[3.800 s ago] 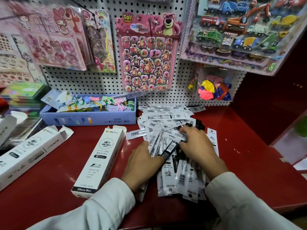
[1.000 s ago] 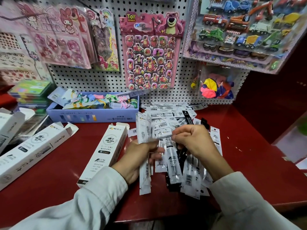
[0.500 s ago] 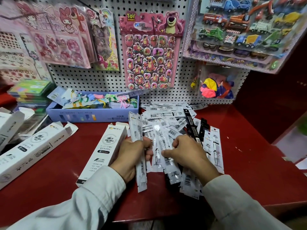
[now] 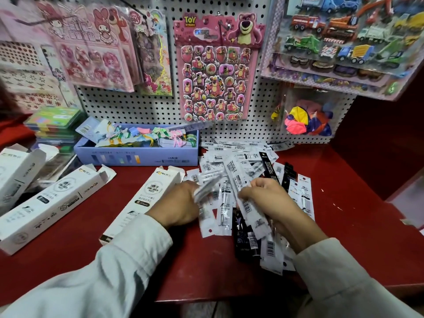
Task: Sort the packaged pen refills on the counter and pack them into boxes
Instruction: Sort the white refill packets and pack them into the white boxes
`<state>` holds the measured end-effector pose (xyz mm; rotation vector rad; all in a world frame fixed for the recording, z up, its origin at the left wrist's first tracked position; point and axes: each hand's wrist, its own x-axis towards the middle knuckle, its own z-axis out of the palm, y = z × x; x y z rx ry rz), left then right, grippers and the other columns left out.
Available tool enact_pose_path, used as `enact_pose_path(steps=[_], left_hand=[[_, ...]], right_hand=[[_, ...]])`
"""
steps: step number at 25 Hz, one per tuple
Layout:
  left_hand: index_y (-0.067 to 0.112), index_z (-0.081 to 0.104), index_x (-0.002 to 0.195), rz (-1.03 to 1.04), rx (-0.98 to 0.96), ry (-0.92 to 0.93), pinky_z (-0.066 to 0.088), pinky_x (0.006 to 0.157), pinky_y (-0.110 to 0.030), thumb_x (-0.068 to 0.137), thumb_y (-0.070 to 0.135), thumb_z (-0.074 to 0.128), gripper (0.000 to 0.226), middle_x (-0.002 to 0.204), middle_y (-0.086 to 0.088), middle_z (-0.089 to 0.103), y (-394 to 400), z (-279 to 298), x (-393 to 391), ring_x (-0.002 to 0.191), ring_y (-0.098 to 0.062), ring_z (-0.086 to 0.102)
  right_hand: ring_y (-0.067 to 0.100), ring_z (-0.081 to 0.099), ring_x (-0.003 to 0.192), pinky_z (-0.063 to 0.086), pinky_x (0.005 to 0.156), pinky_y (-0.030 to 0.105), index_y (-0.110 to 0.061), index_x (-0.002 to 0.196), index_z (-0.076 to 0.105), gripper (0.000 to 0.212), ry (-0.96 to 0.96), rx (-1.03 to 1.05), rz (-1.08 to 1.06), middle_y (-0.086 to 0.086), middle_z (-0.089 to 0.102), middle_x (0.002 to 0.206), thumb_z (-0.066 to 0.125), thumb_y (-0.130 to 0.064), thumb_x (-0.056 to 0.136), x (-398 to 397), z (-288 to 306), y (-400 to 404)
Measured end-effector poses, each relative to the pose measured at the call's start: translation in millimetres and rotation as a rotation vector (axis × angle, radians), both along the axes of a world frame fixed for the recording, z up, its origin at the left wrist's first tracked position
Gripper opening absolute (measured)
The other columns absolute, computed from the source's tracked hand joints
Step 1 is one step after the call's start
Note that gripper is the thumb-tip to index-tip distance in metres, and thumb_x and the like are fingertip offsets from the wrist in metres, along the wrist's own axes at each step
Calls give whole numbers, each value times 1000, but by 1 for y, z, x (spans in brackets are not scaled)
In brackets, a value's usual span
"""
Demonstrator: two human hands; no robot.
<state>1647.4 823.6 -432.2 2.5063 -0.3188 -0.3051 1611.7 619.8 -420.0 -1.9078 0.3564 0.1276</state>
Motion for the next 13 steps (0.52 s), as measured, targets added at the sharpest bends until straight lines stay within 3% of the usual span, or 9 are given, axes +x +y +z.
enact_pose_path(steps=[1,3,7,10,13], left_hand=[[17,69,93,-95,90,-42,47,87,-31,74,19,60,21,111,-10,65,-1,-2,0,106,-31,60],[15,68,97,-211,221,-106,41,90,-27,77,23,66,22,113,-7,62,-2,-4,1,105,-28,59],[19,65,93,-191,187,-142,46,88,-28,73,27,80,26,107,-3,63,5,-5,8,100,-24,62],[23,60,93,-342,134,-149,48,85,-31,75,21,65,18,116,1,59,4,-4,4,103,-24,61],[19,65,102,-420,214,-149,50,86,-34,74,8,58,31,115,0,62,7,-4,5,107,-22,60]], right_hand=[[6,32,33,32,39,20,-16,73,51,21,3,34,-17,-4,42,52,70,-16,82,-1,1,0],[7,31,35,33,43,22,-15,74,49,22,6,67,-46,-3,40,53,69,-16,84,-1,2,-1],[6,29,35,33,47,22,-17,68,43,30,-23,97,-95,-3,35,52,68,-15,84,1,5,-3],[5,27,34,32,50,21,-19,65,37,37,-36,135,-123,-7,30,49,68,-16,84,1,5,-5],[5,31,43,29,52,25,-20,65,38,36,-43,154,-151,-14,38,42,70,-18,83,1,5,-10]])
